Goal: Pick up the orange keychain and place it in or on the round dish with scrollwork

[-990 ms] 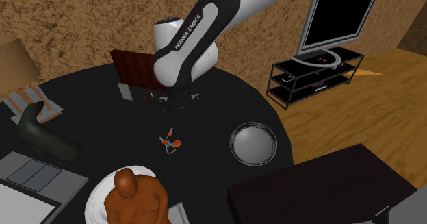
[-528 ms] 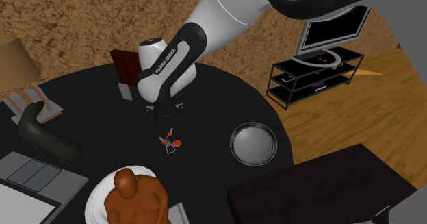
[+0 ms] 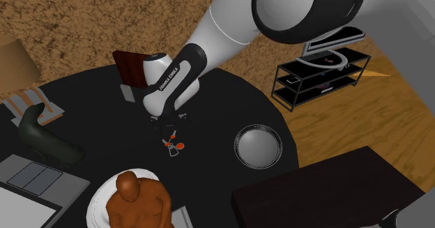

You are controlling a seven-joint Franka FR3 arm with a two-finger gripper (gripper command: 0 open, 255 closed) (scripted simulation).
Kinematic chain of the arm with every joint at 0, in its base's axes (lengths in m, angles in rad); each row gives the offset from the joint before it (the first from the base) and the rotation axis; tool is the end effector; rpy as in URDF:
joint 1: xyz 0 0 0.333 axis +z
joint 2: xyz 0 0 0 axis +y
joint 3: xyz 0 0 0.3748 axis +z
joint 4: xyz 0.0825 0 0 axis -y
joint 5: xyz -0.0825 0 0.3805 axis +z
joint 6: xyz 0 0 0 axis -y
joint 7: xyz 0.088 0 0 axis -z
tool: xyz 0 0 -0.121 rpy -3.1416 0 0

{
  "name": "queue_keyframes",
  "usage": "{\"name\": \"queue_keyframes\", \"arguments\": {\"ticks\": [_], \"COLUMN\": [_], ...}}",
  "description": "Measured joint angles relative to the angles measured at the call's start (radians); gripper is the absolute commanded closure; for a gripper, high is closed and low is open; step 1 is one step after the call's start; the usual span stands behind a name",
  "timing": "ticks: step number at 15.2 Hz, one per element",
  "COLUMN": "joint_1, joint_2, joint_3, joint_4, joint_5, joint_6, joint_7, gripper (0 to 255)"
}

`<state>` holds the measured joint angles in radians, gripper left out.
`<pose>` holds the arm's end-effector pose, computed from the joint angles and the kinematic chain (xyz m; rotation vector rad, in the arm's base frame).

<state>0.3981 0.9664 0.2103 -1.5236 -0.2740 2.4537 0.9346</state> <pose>0.6229 0.3972 0.1123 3.1216 -0.3143 -0.0091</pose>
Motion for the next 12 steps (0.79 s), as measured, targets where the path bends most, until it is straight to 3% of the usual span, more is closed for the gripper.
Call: {"name": "queue_keyframes", "arguments": {"ticks": [7,8,12], "joint_1": [0.002,0.002,0.001], "joint_2": [0.011,0.011,0.001], "joint_3": [-0.002,-0.002,0.0], "joint_4": [0.007,0.007,0.006], "joint_5": [-0.001,-0.001,-0.001], "joint_6": [0.004,0.004,0.004], "joint_7": [0.001,0.001,0.001], "gripper": [0,255,255]}}
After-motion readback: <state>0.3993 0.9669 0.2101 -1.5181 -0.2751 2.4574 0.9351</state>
